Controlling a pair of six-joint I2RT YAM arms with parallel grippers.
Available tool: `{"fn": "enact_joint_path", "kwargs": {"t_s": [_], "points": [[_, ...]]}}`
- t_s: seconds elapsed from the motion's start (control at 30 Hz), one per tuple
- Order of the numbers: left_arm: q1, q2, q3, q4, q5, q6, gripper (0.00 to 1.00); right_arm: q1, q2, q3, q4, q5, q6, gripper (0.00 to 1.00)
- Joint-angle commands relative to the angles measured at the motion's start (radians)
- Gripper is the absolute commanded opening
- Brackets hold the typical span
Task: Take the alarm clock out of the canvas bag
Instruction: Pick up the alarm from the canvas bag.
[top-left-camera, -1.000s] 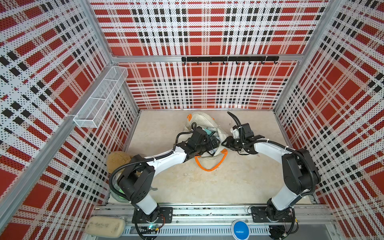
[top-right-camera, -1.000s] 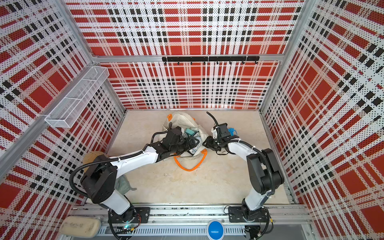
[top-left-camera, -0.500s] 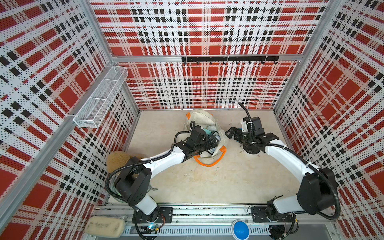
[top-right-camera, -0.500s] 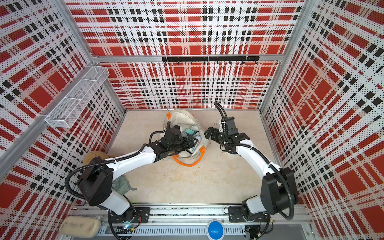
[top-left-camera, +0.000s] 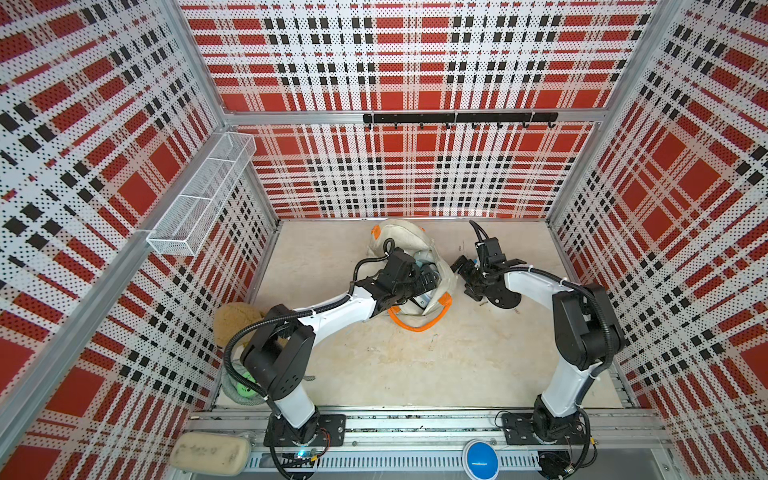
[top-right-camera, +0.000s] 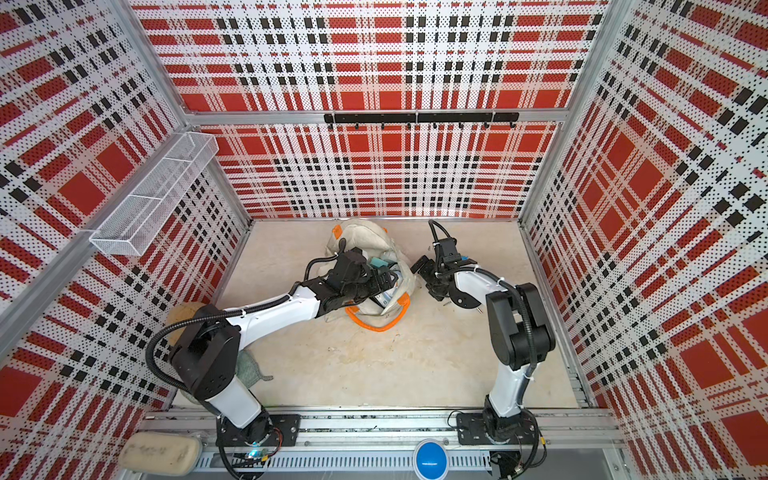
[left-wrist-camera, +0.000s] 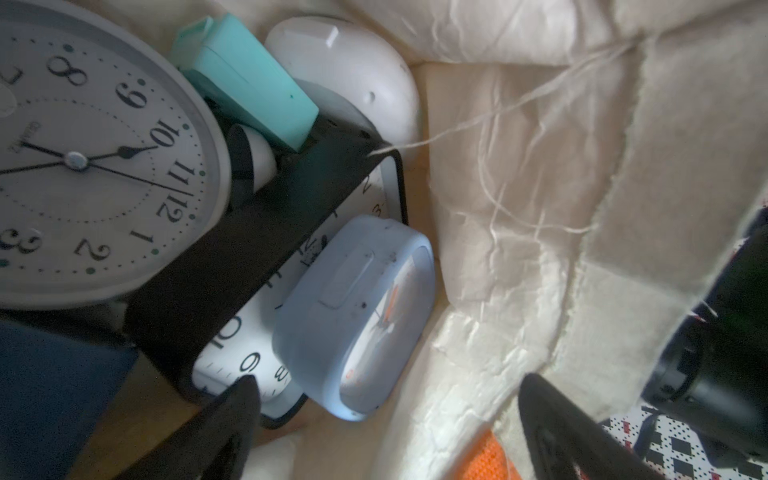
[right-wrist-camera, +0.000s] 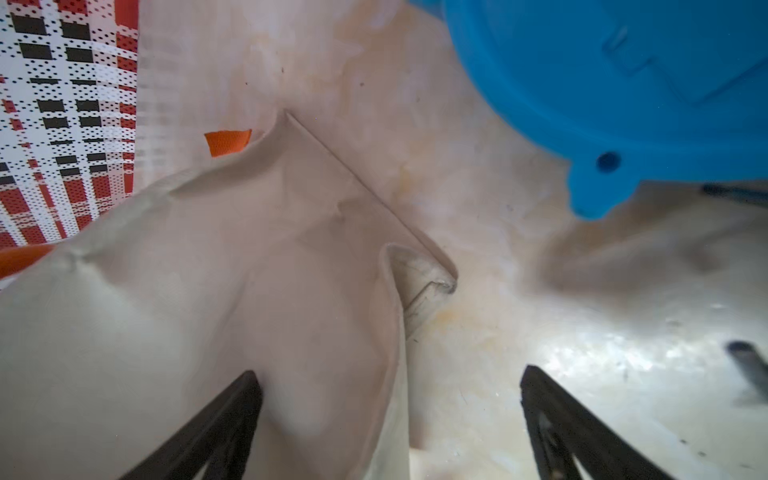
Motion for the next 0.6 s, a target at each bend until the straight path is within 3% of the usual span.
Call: {"fn": "enact_joint_path", "kwargs": {"t_s": [0.0, 0.33, 0.57], "points": [[0.018, 0.029, 0.031, 0.007, -0.027, 0.001, 0.99, 0.029, 0.040, 0.001, 0.094, -0.060, 0.075, 0.95], [0.034, 0.089, 0.065, 0.004, -0.053, 0.056, 0.99, 0.051, 0.149, -0.017, 0.221, -0.169, 0.119, 0.72], [0.040, 0.068, 0.102, -0.151, -0.123, 0.112, 0.99, 0.051, 0.172, -0.017, 0.232, -0.197, 0.101, 0.49]]}}
